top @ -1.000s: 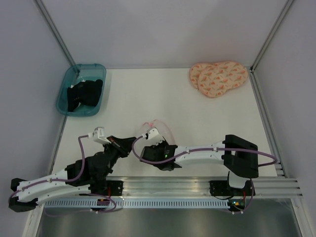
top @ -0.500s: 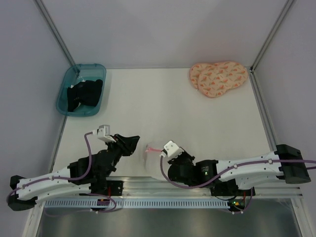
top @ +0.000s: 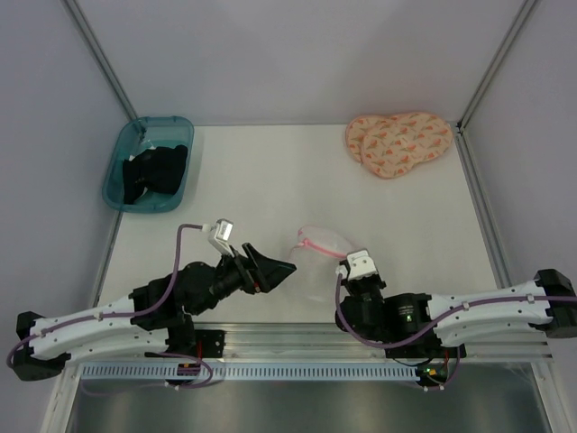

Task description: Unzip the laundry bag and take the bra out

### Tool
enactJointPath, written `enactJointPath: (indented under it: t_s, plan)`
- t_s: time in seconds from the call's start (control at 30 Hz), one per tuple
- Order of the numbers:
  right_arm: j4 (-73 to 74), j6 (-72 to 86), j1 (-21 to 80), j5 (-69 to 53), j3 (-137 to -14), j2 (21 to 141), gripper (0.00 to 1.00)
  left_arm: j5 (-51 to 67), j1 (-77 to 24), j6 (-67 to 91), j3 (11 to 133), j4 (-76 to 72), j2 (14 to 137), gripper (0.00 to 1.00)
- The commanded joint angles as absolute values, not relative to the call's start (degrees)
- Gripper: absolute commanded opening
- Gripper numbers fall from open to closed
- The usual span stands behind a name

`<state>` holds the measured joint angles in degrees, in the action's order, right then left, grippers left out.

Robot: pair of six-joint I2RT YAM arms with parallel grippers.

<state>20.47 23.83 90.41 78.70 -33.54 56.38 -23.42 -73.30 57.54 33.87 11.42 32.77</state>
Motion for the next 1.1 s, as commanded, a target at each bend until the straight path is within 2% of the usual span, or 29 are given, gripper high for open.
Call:
enactJointPath:
  t_s: [0.0, 0.1, 0.3, 0.4, 0.47, 0.6, 0.73, 0.97, 1.07]
  plan:
    - [16.80, 23.66, 91.32, 84.90, -31.30, 51.34, 0.00, -18.81, -72.34, 64.59, 31.73, 6.69, 31.55, 0.99]
    - [14.59, 22.15, 91.41, 84.55, -29.53, 46.95, 0.00, -15.65, -71.37, 66.44, 29.62, 1.50, 33.92, 1.00]
    - [17.49, 23.02, 91.49, 84.99, -30.50, 45.18, 0.00, -6.87, -67.78, 65.74, 32.78, -5.09, 42.87, 1.00]
    - [17.58, 23.38, 91.58, 85.60, -30.24, 44.74, 0.00, 5.42, -57.17, 69.16, 31.73, -12.35, 47.09, 1.00]
    - [17.84, 23.91, 91.58, 86.04, -29.97, 44.47, 0.00, 11.39, -53.45, 72.23, 30.85, -15.54, 49.03, 1.00]
    - [17.93, 24.08, 91.67, 86.13, -29.62, 43.95, 0.00, 12.04, -46.95, 76.63, 28.74, -22.31, 49.22, 1.00]
    - [15.74, 22.77, 92.11, 86.49, -28.57, 44.12, 0.00, 16.68, -43.95, 80.68, 29.87, -28.20, 53.42, 1.00]
    - [14.85, 22.24, 92.99, 87.89, -27.77, 44.91, 0.01, 30.21, -43.42, 89.90, 30.76, -41.12, 69.85, 1.00]
    - [15.03, 22.32, 93.25, 88.51, -27.86, 44.91, 0.00, 33.47, -43.42, 92.10, 30.50, -42.36, 71.71, 1.00]
